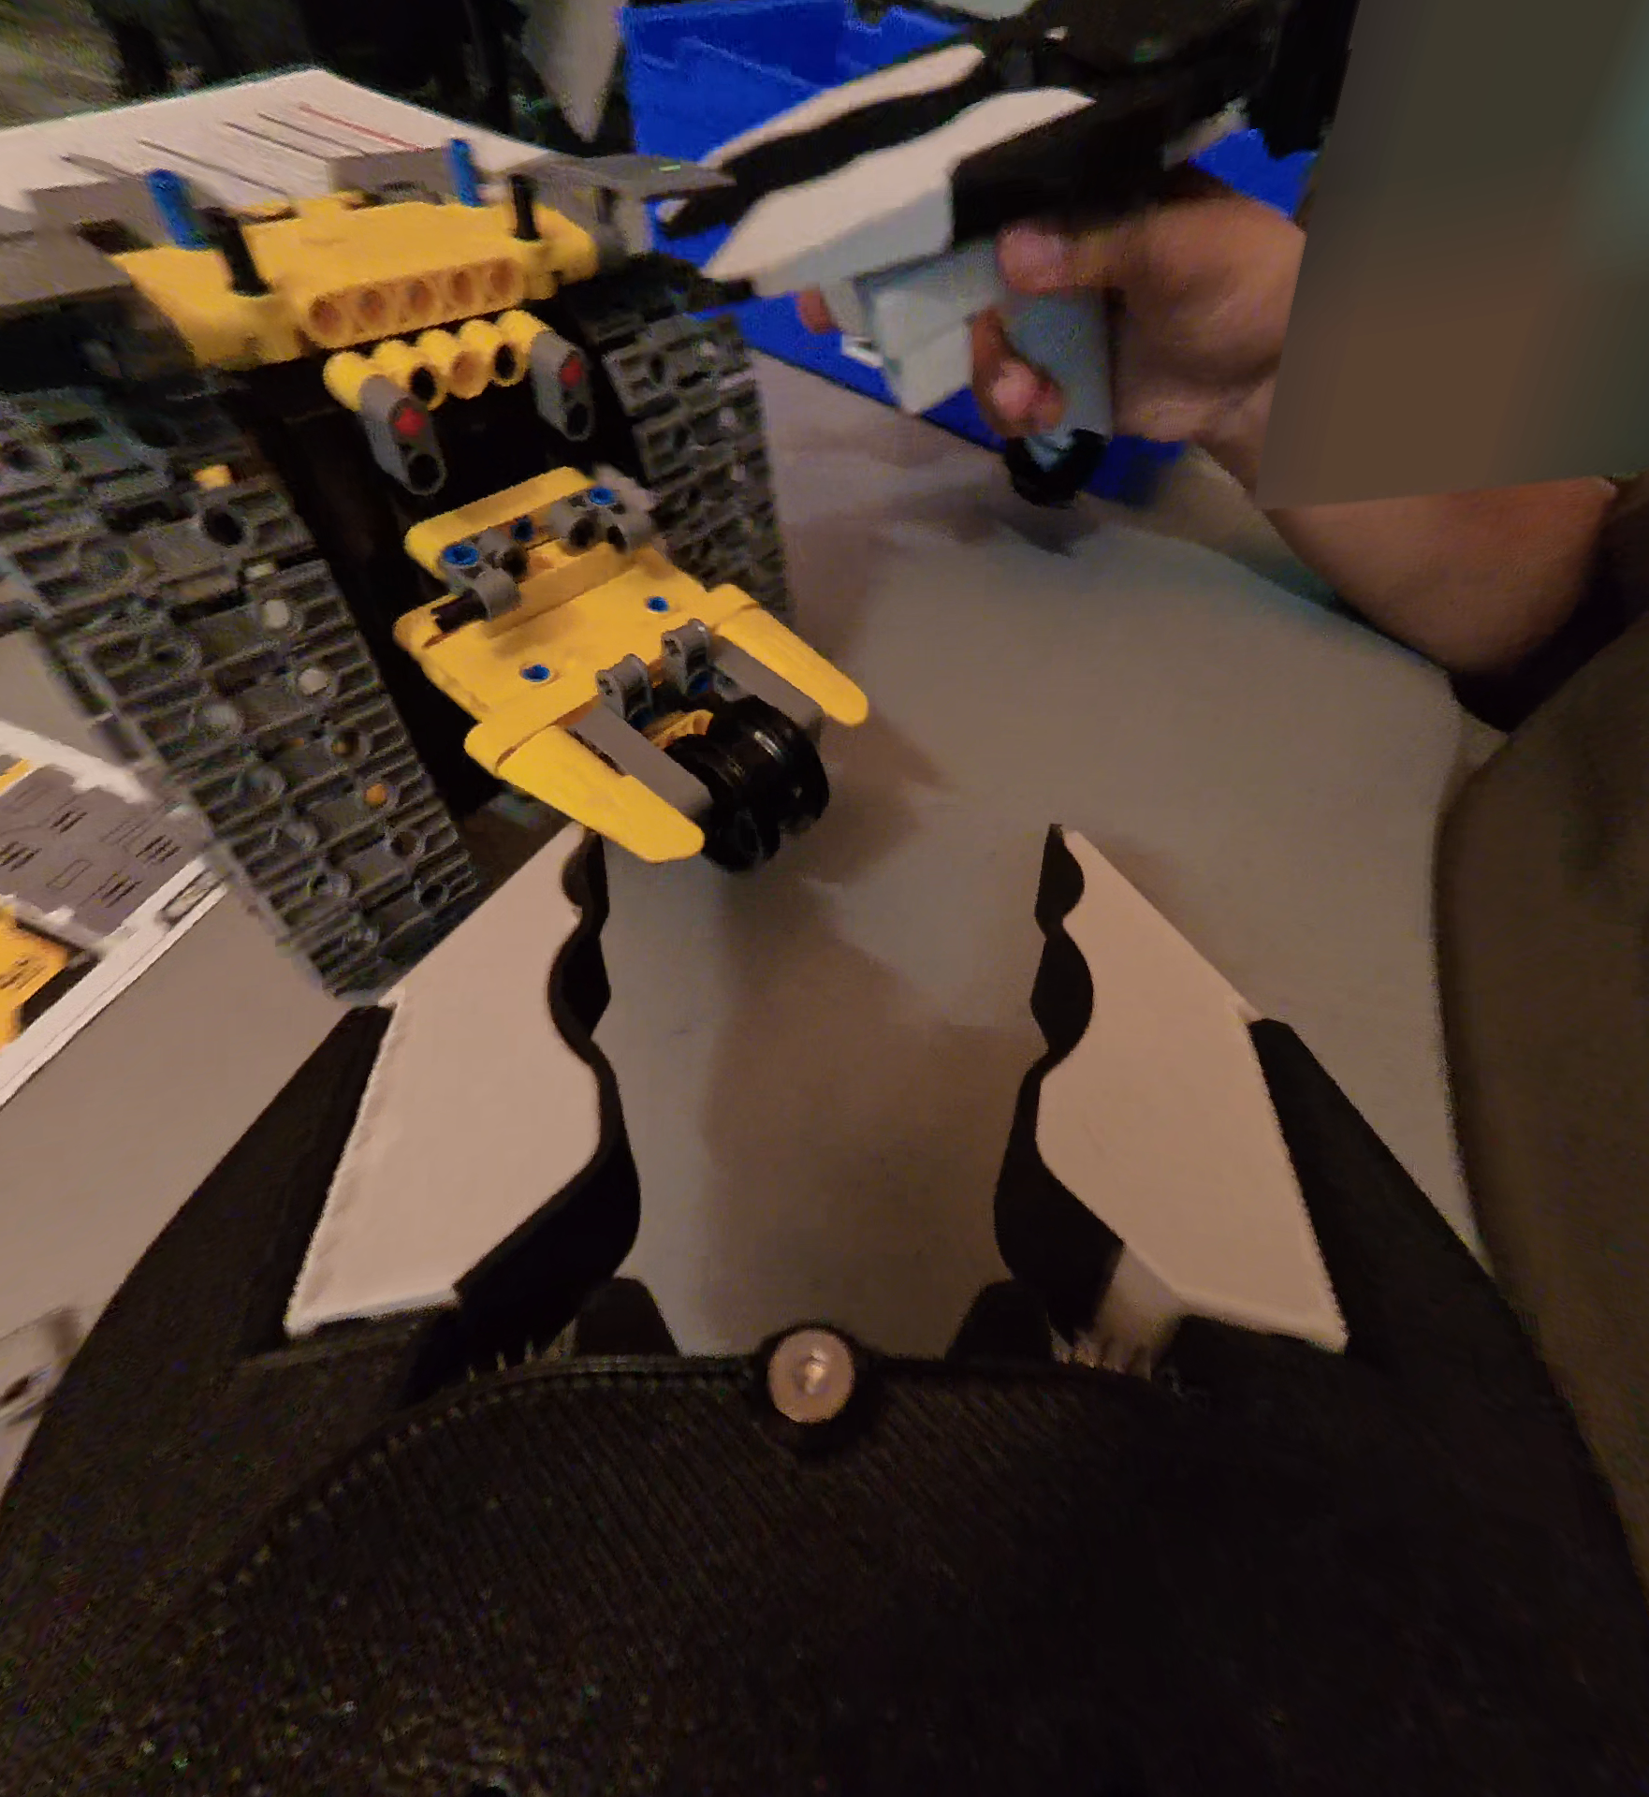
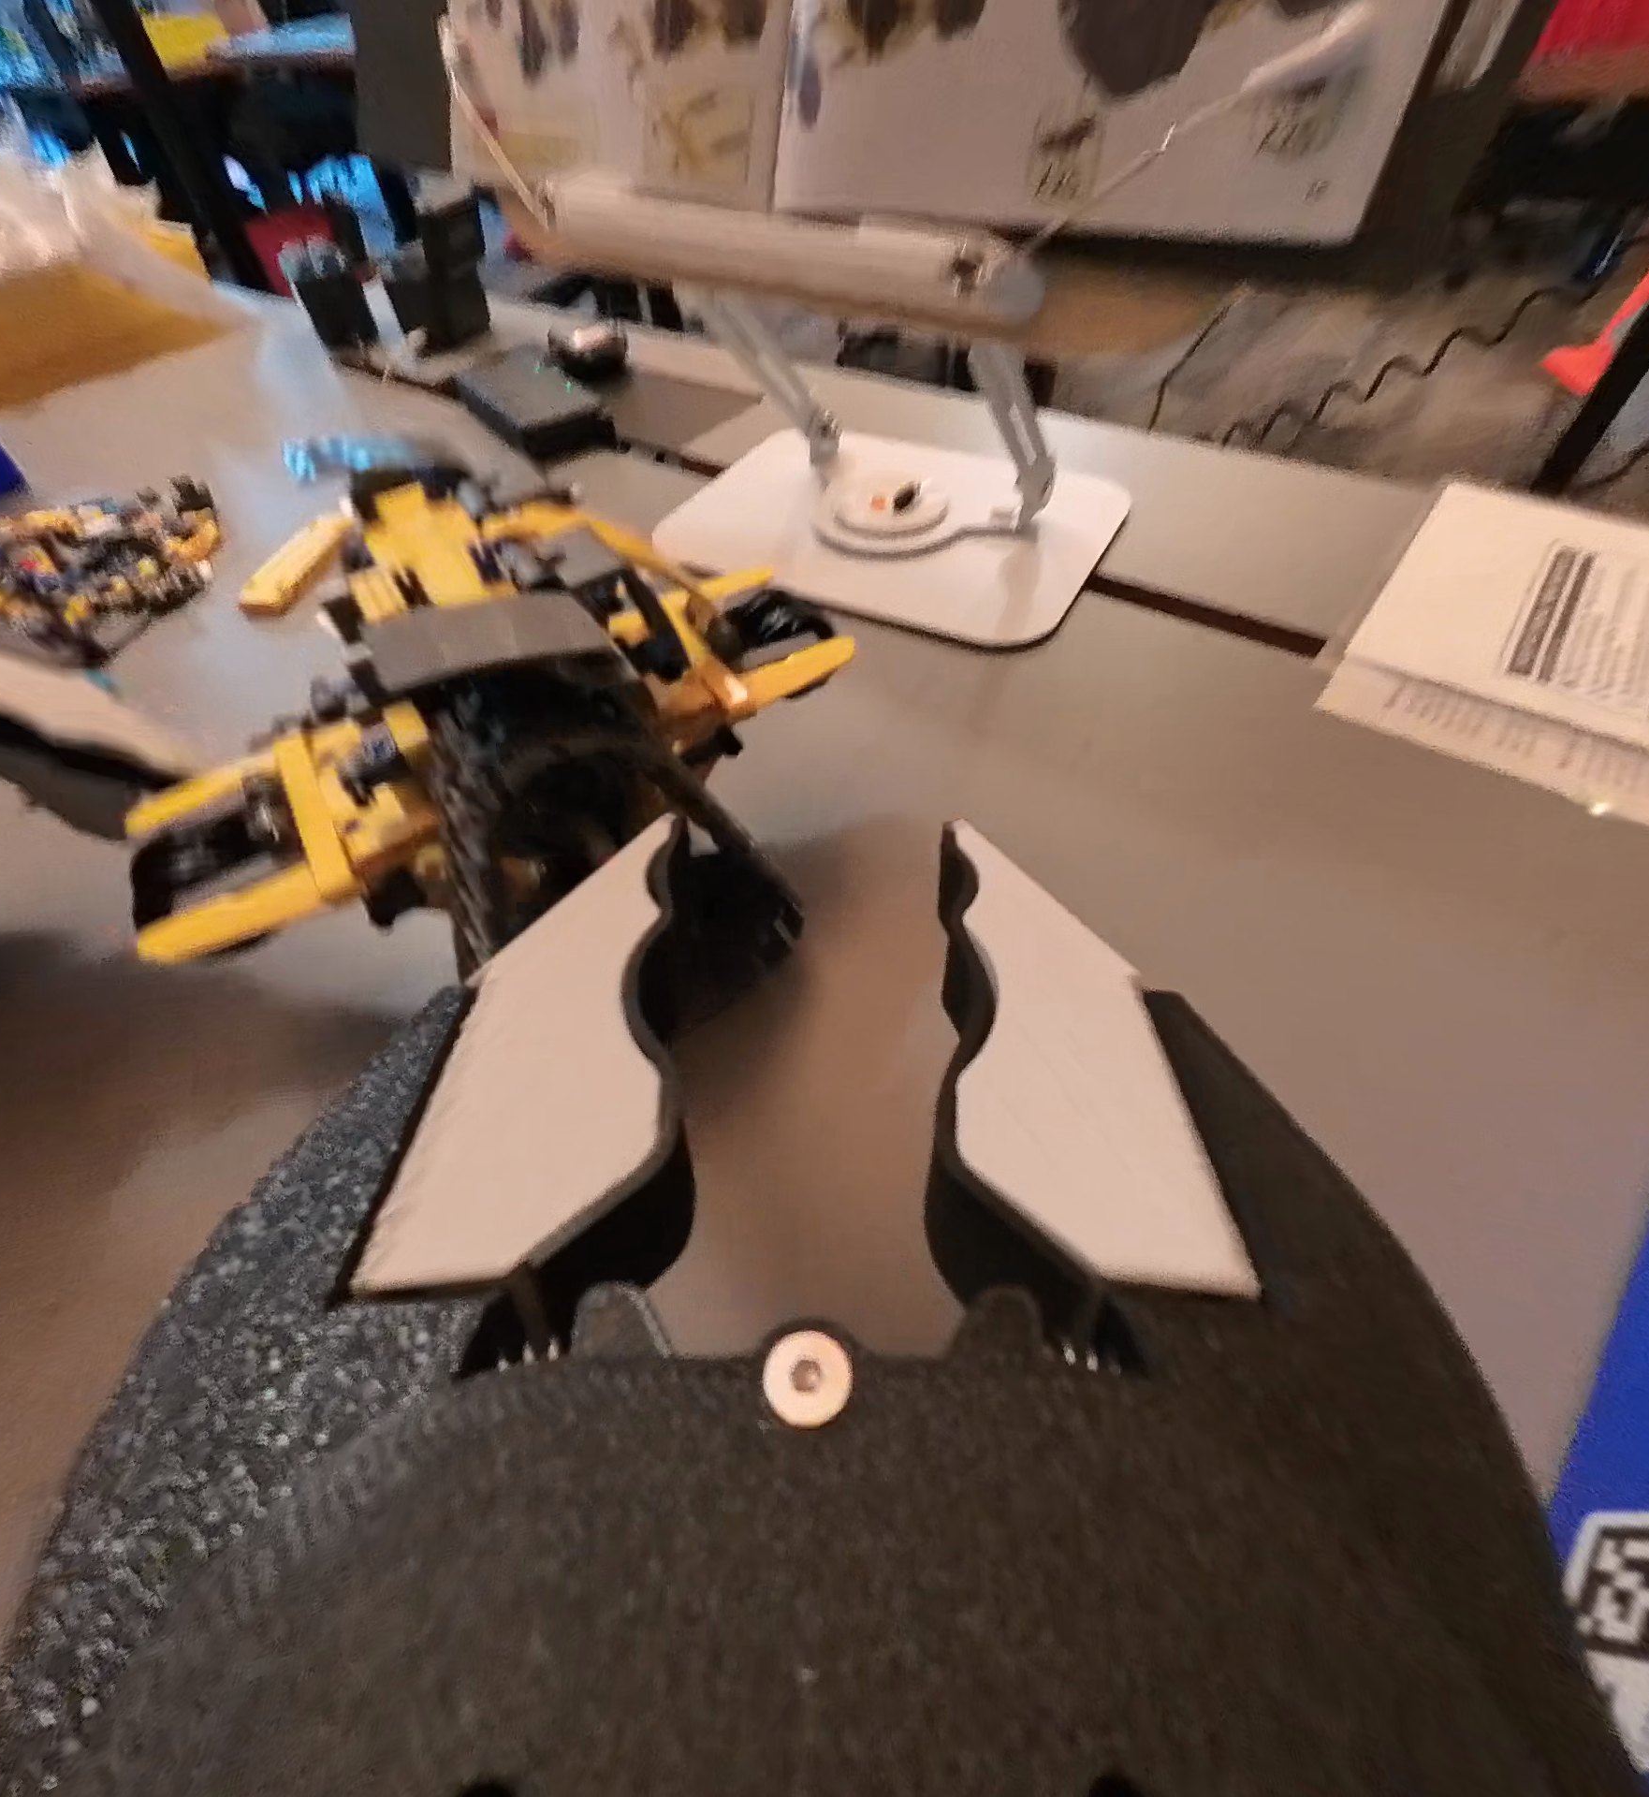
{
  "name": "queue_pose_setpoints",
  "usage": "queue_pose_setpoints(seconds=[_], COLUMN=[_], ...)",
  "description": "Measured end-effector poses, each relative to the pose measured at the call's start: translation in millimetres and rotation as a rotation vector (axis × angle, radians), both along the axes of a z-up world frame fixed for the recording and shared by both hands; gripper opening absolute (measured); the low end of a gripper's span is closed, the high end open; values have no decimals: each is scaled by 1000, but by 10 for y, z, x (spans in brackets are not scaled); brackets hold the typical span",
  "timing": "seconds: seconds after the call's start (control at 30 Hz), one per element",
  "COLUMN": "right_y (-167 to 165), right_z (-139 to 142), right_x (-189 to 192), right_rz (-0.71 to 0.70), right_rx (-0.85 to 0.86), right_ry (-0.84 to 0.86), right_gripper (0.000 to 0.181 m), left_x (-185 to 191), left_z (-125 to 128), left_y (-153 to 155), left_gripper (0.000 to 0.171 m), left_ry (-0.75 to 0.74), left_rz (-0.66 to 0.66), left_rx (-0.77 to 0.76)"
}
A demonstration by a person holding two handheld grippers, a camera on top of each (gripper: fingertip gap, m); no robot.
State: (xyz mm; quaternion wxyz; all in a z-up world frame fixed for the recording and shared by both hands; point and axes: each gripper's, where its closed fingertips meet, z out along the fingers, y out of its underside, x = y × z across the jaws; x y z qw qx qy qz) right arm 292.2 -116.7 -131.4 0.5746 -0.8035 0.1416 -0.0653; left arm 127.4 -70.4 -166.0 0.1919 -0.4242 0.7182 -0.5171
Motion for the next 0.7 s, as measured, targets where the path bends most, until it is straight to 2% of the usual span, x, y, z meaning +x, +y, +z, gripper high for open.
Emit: queue_pose_setpoints(seconds=[0.1,0.2,0.27,0.37,0.57,0.7], right_y=[-57,-124,-156,-160,-67,-19], right_z=[240,442,556,625,536,524], right_x=[78,110,90,45,-53,-141], right_rz=[-48,-68,-56,-33,10,53], right_rx=[125,234,303,352,319,322], right_ry=[-27,-36,-36,-33,-54,-65], right_gripper=[48,46,43,43,43,44], left_x=[-107,-148,-130,-121,-58,-12], left_z=[44,-22,-59,-15,154,177], left_y=[-368,-562,-539,-469,-240,-45], left_gripper=[87,91,88,85,86,87], left_ry=[15,2,-37,-85,-120,-118], left_rz=[-138,-194,-175,-148,-66,-2], left_rx=[-87,-6,90,130,34,5])
